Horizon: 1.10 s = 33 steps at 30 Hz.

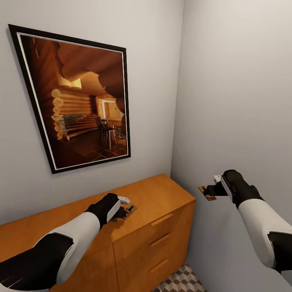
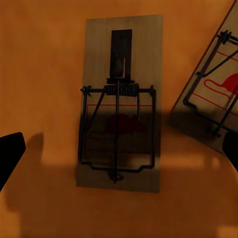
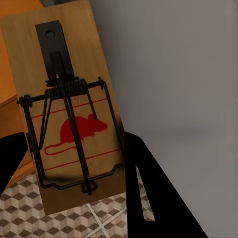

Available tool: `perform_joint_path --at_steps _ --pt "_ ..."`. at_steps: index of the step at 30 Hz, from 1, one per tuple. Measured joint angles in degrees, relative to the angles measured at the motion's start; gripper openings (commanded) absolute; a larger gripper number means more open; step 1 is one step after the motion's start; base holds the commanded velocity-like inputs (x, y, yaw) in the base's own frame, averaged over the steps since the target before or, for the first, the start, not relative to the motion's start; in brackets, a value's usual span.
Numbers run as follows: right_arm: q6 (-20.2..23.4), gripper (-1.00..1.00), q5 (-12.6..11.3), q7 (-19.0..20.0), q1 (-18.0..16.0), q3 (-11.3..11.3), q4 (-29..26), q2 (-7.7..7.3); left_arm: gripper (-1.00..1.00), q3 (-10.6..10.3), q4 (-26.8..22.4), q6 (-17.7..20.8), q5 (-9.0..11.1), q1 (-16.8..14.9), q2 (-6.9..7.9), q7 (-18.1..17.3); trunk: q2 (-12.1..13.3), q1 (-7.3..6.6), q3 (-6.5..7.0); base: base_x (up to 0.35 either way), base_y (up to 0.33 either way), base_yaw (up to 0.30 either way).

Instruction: Take the four mousetraps from the cabinet in the bathroom and place them on the bathroom floor. Make sure all four end up on the same floor surface, and ensure that at least two of them are either under or directly next to the same bathroom sink.

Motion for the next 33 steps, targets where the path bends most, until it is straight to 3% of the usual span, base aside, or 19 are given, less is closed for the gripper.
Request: perform_joint_path --at_steps 33 --pt "0.0 -1.00 0.0 0.0 0.0 0.0 0.0 0.00 1.00 0.2 0.1 0.9 0.4 0.0 -0.06 -0.1 0.0 0.00 0.00 0.000 0.000 0.000"
